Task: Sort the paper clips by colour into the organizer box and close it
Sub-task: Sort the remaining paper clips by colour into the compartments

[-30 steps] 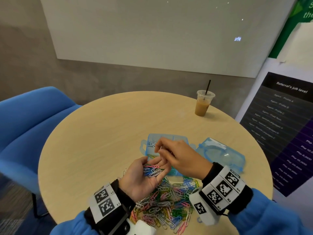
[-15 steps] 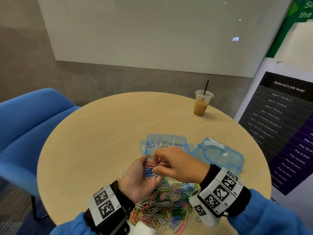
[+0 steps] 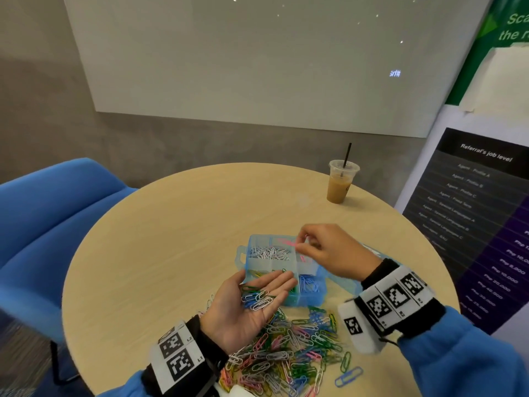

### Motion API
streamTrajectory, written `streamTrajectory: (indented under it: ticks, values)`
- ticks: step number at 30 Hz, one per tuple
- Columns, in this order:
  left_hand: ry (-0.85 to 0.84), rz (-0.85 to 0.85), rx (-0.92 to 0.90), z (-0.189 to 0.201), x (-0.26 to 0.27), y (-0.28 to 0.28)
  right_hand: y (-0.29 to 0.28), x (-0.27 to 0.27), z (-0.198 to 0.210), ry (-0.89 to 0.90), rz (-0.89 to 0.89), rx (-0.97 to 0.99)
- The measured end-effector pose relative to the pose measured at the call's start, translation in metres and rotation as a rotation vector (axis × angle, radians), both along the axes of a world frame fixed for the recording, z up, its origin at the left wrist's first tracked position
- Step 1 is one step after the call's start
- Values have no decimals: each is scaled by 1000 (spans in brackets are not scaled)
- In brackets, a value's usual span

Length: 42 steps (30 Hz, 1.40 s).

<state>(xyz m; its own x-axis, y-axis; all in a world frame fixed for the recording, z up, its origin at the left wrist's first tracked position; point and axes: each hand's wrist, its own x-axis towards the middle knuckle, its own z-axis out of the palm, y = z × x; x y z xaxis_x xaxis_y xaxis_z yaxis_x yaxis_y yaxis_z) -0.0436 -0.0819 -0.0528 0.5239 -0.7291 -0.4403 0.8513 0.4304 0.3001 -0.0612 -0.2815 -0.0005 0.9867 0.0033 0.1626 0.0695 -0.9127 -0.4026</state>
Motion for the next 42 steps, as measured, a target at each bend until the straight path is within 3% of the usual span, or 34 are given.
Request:
streamTrajectory:
  ticks: [5, 9, 13, 16, 20, 24, 31, 37, 42]
  values:
    - [-5, -12, -15, 3, 1, 1, -29, 34, -24, 142, -253, -188]
    - [-25, -19, -20, 3, 1, 1, -28, 48, -40, 260, -251, -143]
    - [-23, -4, -28, 3, 2, 2, -26, 46, -34, 207, -250, -116]
    - [-13, 12, -34, 3, 3, 2, -15, 30, -23, 103, -154, -138]
    - [4, 24, -60, 2, 3, 1, 17, -2, -14, -60, 180, 42]
    - [18, 43, -109, -3, 5, 2, 38, -20, -16, -90, 326, 75]
    - [-22, 59, -38, -10, 7, 0, 49, -20, -27, 2, 365, 49]
    - [77, 95, -39, -10, 2, -3, 59, -17, -28, 35, 427, 9]
    - [101, 87, -115, -6, 2, -1, 55, -15, -27, 49, 370, 133]
